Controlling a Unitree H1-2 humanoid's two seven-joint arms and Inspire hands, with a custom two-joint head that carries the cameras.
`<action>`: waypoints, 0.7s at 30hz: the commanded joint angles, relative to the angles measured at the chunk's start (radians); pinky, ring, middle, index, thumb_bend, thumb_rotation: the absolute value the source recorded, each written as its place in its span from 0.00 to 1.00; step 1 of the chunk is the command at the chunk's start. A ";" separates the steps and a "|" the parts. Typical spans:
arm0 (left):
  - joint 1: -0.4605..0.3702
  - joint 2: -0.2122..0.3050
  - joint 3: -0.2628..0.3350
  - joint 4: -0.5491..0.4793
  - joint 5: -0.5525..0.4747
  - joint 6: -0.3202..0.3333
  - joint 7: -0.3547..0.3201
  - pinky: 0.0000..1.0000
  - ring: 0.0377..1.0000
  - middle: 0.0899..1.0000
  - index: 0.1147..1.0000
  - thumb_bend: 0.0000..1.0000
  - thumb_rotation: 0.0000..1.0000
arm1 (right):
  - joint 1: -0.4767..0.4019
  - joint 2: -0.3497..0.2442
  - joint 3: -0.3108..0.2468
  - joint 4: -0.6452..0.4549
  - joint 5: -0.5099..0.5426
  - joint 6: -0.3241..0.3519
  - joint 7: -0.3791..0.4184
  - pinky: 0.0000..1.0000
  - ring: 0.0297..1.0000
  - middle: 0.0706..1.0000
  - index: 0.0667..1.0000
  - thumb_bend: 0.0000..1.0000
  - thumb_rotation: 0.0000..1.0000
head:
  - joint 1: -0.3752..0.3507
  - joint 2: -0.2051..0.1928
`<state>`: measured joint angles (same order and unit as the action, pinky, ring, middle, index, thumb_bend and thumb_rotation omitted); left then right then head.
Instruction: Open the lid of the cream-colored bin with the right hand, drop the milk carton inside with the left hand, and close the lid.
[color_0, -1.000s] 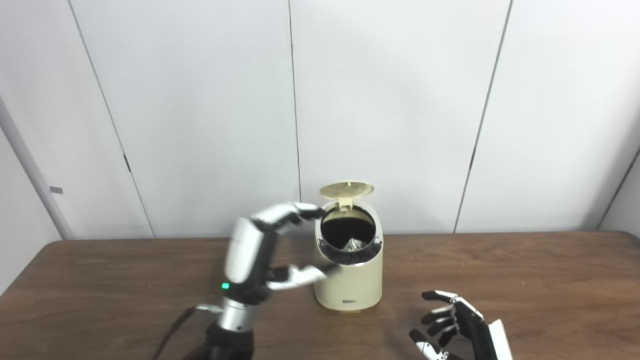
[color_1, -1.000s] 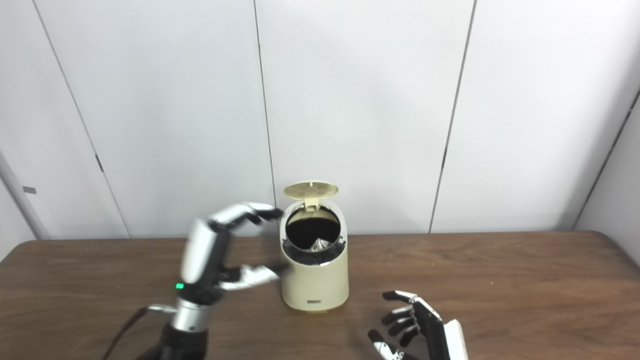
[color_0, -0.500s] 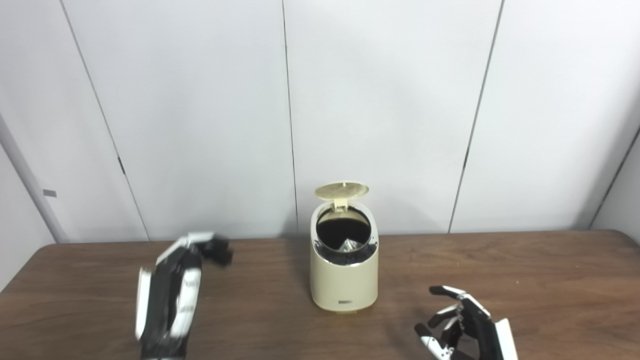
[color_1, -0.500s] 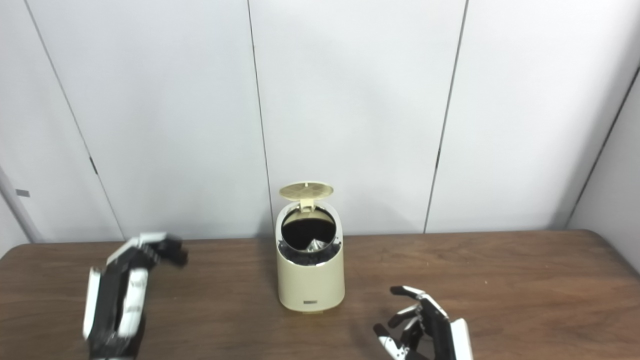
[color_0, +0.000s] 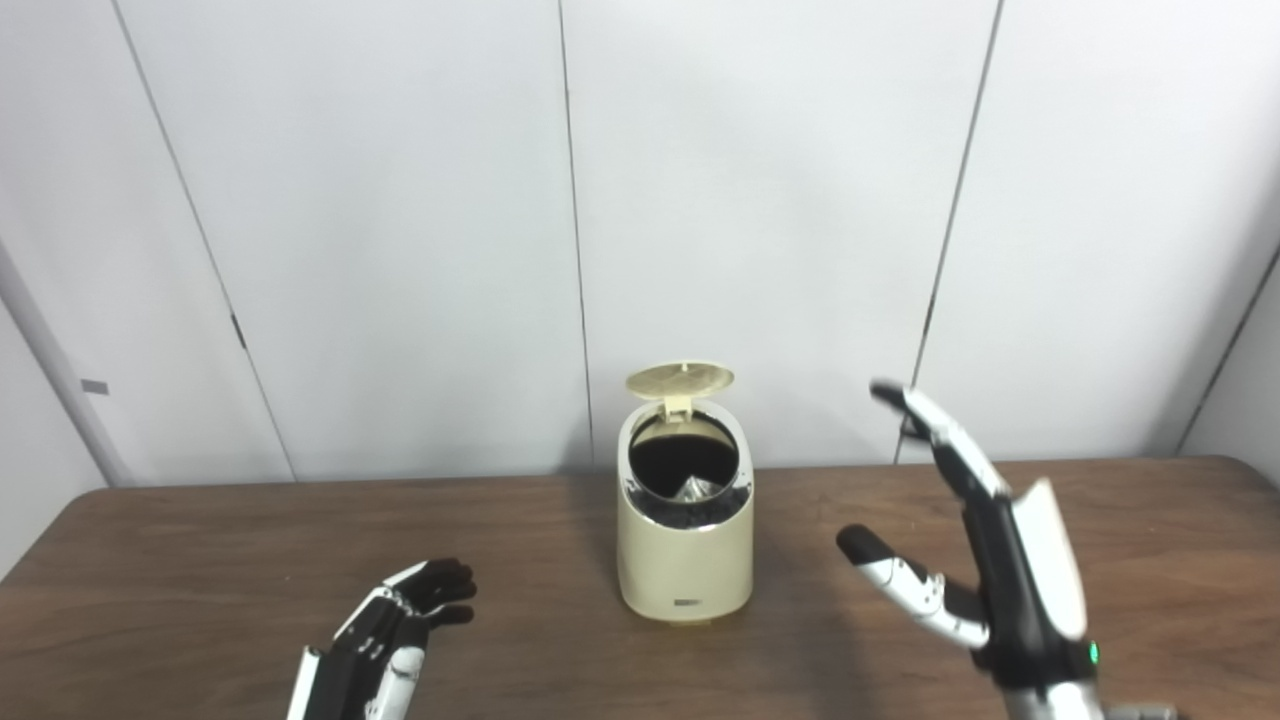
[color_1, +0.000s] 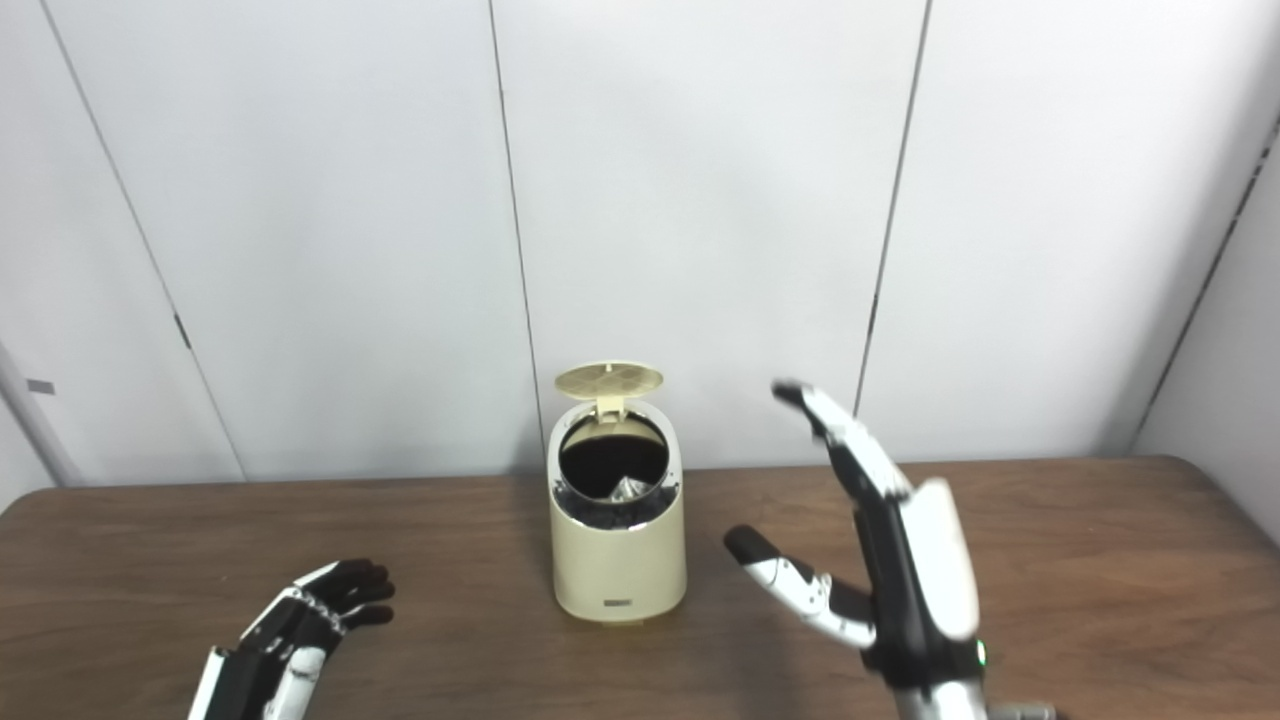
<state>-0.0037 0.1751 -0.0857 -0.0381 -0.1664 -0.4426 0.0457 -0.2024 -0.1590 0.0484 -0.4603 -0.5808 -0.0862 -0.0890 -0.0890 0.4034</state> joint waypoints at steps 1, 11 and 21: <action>-0.012 -0.005 0.011 0.000 0.035 -0.016 -0.023 0.68 0.73 0.74 0.73 0.25 0.71 | -0.086 -0.023 -0.004 -0.078 0.012 0.054 0.073 0.76 0.86 0.88 0.88 0.58 0.90 | 0.001 0.002; 0.002 -0.038 0.034 -0.003 0.062 0.013 -0.077 0.68 0.73 0.74 0.74 0.20 0.77 | -0.306 -0.056 0.026 -0.117 -0.139 0.249 0.297 0.76 0.88 0.86 0.84 0.67 0.95 | 0.008 0.009; 0.019 -0.046 0.050 -0.024 0.075 0.045 -0.102 0.71 0.75 0.77 0.77 0.15 0.67 | -0.503 -0.103 0.108 0.030 -0.203 0.380 0.516 0.82 0.92 0.88 0.86 0.72 0.94 | 0.019 0.012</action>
<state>0.0109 0.1354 -0.0424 -0.0423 -0.0959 -0.3925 -0.0525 -0.6474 -0.2522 0.1560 -0.4355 -0.7670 0.2887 0.4261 -0.0690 0.4157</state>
